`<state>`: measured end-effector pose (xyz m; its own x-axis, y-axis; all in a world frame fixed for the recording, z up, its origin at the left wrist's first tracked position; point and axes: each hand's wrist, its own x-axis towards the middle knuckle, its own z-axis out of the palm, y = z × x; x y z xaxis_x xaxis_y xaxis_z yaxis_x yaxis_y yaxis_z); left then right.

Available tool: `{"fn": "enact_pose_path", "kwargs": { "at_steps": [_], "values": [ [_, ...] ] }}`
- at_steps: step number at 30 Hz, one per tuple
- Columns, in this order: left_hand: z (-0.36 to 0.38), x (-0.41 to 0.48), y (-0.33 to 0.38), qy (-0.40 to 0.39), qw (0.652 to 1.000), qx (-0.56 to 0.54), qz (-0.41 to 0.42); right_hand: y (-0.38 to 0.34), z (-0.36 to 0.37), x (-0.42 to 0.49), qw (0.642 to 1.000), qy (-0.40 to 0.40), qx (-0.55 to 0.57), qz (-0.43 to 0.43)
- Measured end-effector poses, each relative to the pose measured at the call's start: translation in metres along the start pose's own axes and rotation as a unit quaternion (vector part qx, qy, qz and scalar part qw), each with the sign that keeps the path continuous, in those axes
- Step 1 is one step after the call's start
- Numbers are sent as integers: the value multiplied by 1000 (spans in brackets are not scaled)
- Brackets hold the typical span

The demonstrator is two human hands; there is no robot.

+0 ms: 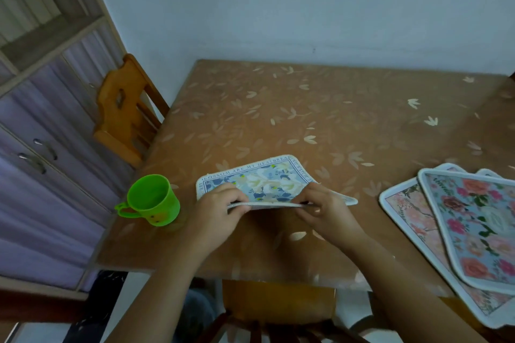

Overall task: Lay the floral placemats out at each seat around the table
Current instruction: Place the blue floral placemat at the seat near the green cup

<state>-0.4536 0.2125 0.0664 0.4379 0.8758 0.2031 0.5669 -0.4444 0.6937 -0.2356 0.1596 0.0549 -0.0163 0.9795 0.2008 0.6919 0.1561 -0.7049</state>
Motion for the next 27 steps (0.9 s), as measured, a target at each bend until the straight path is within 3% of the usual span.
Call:
{"fn": "enact_pose_path", "kwargs": {
  "at_steps": [13, 20, 27],
  "values": [
    [-59, 57, 65, 43, 998, 3, 43, -40, -103, 31, 990, 71, -107, -59],
    [-51, 108, 81, 49, 998, -8, 43, -28, -130, 61, 983, 109, -143, -39],
    [-24, 153, 89, 162, 974, -38, 154, -17, -152, 83, 953, 245, -168, -55]
  ]
}}
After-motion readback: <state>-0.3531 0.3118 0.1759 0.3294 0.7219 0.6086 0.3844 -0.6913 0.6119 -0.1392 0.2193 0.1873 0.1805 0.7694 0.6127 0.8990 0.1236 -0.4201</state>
